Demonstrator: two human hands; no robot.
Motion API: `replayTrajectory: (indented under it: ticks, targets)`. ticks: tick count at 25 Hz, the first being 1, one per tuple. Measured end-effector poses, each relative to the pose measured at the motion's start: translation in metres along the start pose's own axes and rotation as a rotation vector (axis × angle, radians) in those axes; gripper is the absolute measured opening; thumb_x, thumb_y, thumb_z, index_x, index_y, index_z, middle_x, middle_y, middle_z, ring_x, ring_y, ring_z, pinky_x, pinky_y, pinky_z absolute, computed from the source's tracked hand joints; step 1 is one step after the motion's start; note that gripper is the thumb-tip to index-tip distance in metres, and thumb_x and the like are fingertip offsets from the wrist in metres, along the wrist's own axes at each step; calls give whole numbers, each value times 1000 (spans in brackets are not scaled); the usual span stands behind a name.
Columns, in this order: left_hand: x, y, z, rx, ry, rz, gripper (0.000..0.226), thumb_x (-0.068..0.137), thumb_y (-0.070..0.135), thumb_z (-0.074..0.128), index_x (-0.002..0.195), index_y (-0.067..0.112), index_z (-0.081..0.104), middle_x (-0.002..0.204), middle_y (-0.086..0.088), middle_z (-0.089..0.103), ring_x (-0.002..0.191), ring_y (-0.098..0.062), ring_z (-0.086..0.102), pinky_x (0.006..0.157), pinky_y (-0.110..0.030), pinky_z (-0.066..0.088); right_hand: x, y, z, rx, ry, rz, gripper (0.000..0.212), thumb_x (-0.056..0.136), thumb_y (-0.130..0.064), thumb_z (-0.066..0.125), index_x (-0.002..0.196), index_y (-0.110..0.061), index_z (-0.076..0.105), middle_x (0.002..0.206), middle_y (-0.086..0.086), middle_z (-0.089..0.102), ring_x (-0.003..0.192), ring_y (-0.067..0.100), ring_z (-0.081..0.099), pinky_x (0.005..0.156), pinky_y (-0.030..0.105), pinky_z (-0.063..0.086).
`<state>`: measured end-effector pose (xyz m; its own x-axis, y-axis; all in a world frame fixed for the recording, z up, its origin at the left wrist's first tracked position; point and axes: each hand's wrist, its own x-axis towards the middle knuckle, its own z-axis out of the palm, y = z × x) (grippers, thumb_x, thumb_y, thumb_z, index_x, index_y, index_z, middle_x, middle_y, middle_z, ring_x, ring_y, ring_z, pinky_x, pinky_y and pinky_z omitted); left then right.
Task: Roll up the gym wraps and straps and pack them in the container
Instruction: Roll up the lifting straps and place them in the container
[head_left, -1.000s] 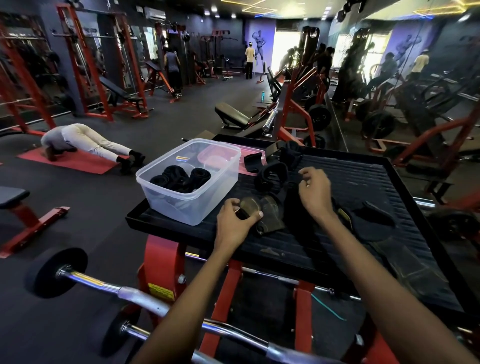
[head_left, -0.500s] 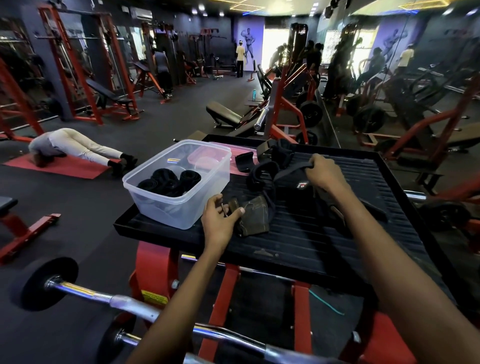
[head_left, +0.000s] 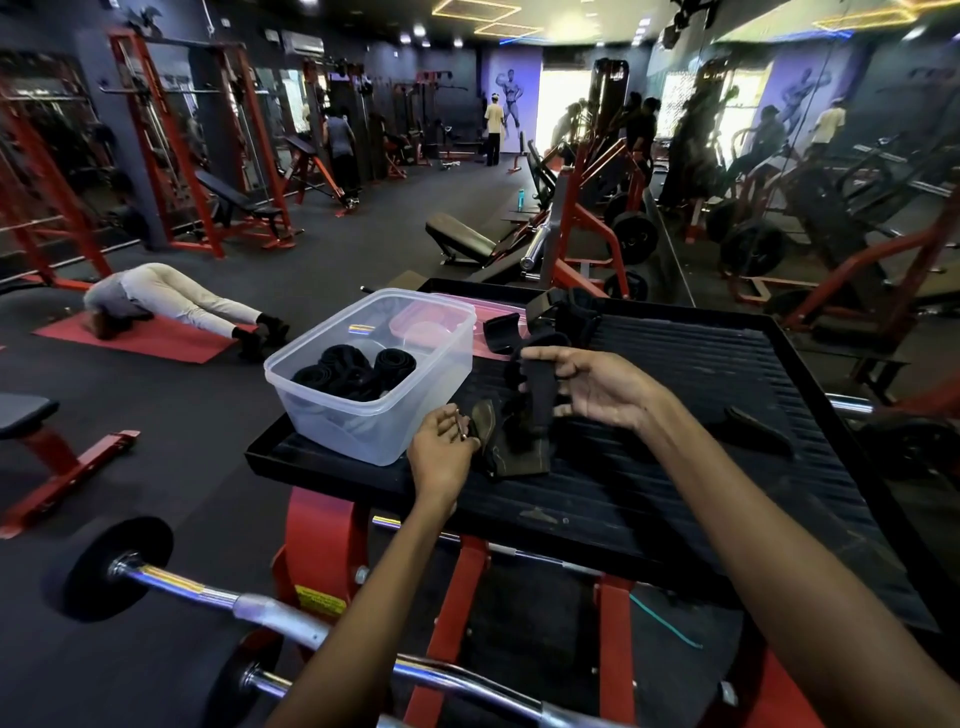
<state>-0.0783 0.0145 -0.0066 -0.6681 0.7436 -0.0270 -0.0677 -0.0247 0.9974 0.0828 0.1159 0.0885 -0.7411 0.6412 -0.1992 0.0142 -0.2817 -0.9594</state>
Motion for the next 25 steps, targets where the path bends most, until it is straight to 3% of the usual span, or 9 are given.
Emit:
replayTrajectory:
  ticks: [3,6,8,10,11,13,19,22,25]
  targets:
    - [0,-1,-1,75,-35,52,48,76,-13,64,121,4,55,109,-10,62,95,-16,59,72,-13,50,6,10,6,-306,145,-152,51,84,16,35,118,-12,61,112,3,64,92,6,60,70,21,51]
    - [5,-6,-1,79,-124,37,52,82,-9,61,130,5,47,123,-8,55,105,-18,55,82,-22,47,17,18,12,-780,298,-390,16,86,4,57,83,-6,69,73,2,60,56,-2,52,58,18,38]
    - [7,-6,-1,54,-187,-8,53,85,-10,56,134,5,43,133,-10,50,118,-19,52,85,-20,46,24,21,13,-816,342,-407,23,87,-9,62,66,-11,54,63,3,50,54,10,47,57,28,36]
    - [5,-3,0,31,-238,-38,49,87,-11,54,133,3,43,130,-10,52,114,-17,52,78,-15,47,25,24,17,-626,312,-310,13,88,0,59,86,-12,54,75,3,57,62,13,56,62,27,48]
    - [3,-2,0,21,-249,-38,48,87,-11,53,132,3,43,126,-8,53,111,-16,52,78,-13,47,23,25,21,-572,264,-271,21,88,6,55,101,-11,54,82,3,58,66,15,60,64,24,53]
    - [1,0,0,-24,-246,-1,46,88,-10,52,131,2,42,122,-8,53,108,-15,52,80,-12,47,25,27,22,-645,243,-247,25,90,2,56,113,-7,58,86,2,60,70,17,59,60,16,52]
    - [-4,3,1,-112,-252,67,53,82,-11,59,131,4,46,124,-11,55,111,-16,55,80,-9,50,24,18,29,-846,263,-250,16,85,-11,67,99,-3,70,71,1,63,51,3,56,46,10,47]
    - [-7,6,2,-143,-272,80,57,79,-15,61,131,4,48,130,-14,56,119,-18,54,77,-10,51,28,13,35,-965,232,-260,12,79,-11,73,89,-4,73,79,6,67,62,1,56,56,3,42]
    - [-7,5,0,-127,-284,105,56,77,-14,64,128,7,52,130,-11,58,117,-16,56,85,-16,52,33,12,41,-1080,195,-237,6,80,-11,71,85,-8,73,83,7,70,74,8,58,62,11,40]
